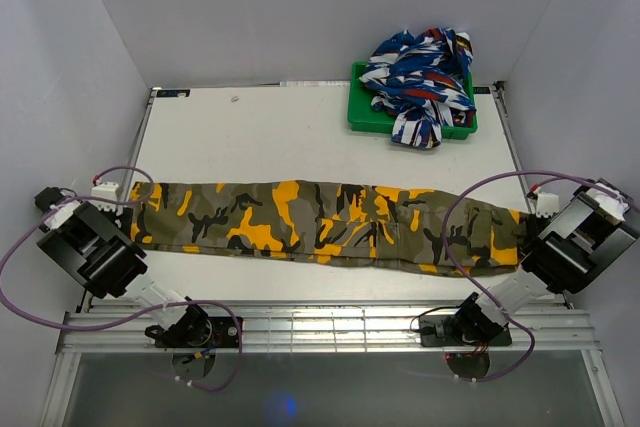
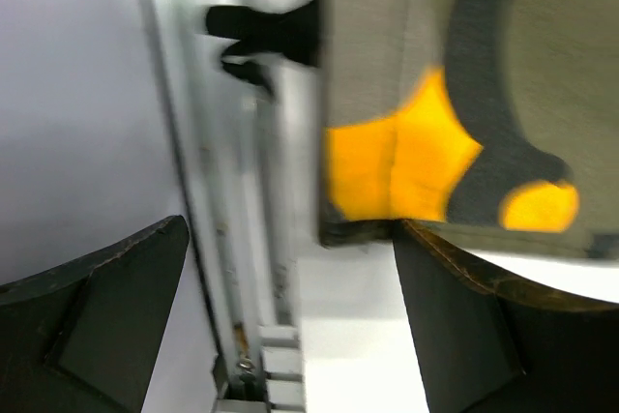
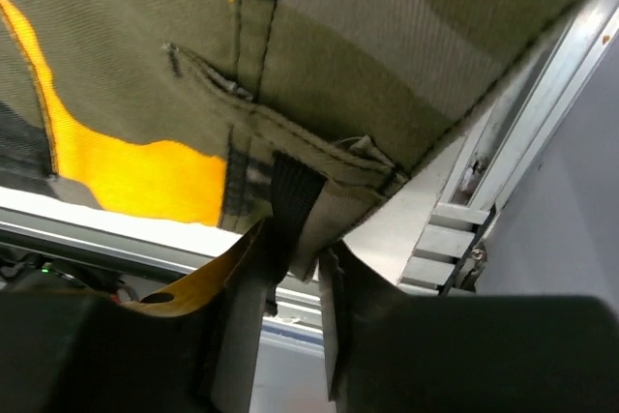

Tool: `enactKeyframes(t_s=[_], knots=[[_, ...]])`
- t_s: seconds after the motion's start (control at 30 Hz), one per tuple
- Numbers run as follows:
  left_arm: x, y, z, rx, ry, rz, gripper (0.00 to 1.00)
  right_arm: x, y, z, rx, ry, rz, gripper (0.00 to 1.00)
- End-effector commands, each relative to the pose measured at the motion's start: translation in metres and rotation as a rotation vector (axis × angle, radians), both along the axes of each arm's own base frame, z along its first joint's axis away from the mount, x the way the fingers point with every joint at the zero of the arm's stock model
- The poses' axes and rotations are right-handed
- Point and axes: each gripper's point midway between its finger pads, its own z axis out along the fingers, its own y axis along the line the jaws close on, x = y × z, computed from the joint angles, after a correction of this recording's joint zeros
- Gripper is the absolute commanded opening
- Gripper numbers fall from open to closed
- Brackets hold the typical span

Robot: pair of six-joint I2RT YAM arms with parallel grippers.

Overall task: Fold and stack the trousers
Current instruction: Fold the trousers

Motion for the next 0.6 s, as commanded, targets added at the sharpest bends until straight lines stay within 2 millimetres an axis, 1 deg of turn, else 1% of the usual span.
enactKeyframes(t_s=[0.0, 0.03, 0.07, 0.1, 0.13, 0.17, 0.2, 0.23, 0.27, 0.3, 0.33, 0.37, 0.4, 0.43, 0.47, 0.5, 0.53, 0.57], knots=[[-0.006, -0.04, 0.029, -0.119, -0.043, -0.16, 0.98, 0.0, -0.013, -0.006, -0.039, -0.002, 0.005, 0.33], [0.002, -0.052, 0.042, -0.161, -0.103, -0.21, 0.98, 0.002, -0.014, -0.003, -0.038, -0.005, 0.006, 0.39], [-0.004, -0.071, 0.058, -0.214, -0.111, -0.244, 0.98, 0.007, -0.016, 0.001, -0.037, -0.022, 0.005, 0.44], [-0.002, -0.079, 0.071, -0.23, -0.139, -0.286, 0.98, 0.011, -0.017, 0.006, -0.036, -0.041, 0.018, 0.52], [0.008, -0.085, 0.093, -0.214, -0.213, -0.369, 0.98, 0.022, -0.022, 0.021, -0.06, -0.085, 0.032, 0.64], [0.005, -0.097, 0.106, -0.247, -0.231, -0.389, 0.98, 0.023, -0.017, 0.029, -0.047, -0.094, 0.048, 0.68], [0.009, -0.101, 0.122, -0.233, -0.267, -0.412, 0.98, 0.032, -0.013, 0.037, -0.046, -0.13, 0.093, 0.72], [0.017, -0.105, 0.14, -0.215, -0.301, -0.453, 0.98, 0.039, -0.012, 0.051, -0.078, -0.171, 0.121, 0.75], [0.02, -0.119, 0.15, -0.256, -0.319, -0.48, 0.98, 0.043, -0.007, 0.056, -0.084, -0.189, 0.153, 0.79], [0.024, -0.127, 0.157, -0.267, -0.334, -0.503, 0.98, 0.054, 0.006, 0.064, -0.067, -0.243, 0.211, 0.8], [0.032, -0.141, 0.165, -0.284, -0.35, -0.551, 0.98, 0.06, 0.015, 0.076, -0.077, -0.295, 0.244, 0.79], [0.038, -0.156, 0.173, -0.317, -0.372, -0.571, 0.98, 0.065, 0.027, 0.082, -0.063, -0.323, 0.29, 0.78], [0.041, -0.171, 0.175, -0.338, -0.37, -0.602, 0.96, 0.067, 0.049, 0.088, -0.005, -0.356, 0.338, 0.75], [0.045, -0.204, 0.179, -0.357, -0.369, -0.7, 0.93, 0.076, 0.074, 0.099, 0.004, -0.404, 0.427, 0.69], [0.044, -0.226, 0.168, -0.398, -0.355, -0.729, 0.9, 0.08, 0.1, 0.103, 0.068, -0.457, 0.49, 0.65], [0.043, -0.245, 0.163, -0.418, -0.345, -0.768, 0.85, 0.08, 0.12, 0.106, 0.101, -0.481, 0.546, 0.62], [0.042, -0.282, 0.159, -0.448, -0.323, -0.877, 0.81, 0.084, 0.153, 0.115, 0.118, -0.526, 0.657, 0.55], [0.038, -0.303, 0.152, -0.451, -0.331, -0.939, 0.77, 0.08, 0.176, 0.112, 0.166, -0.532, 0.699, 0.52]])
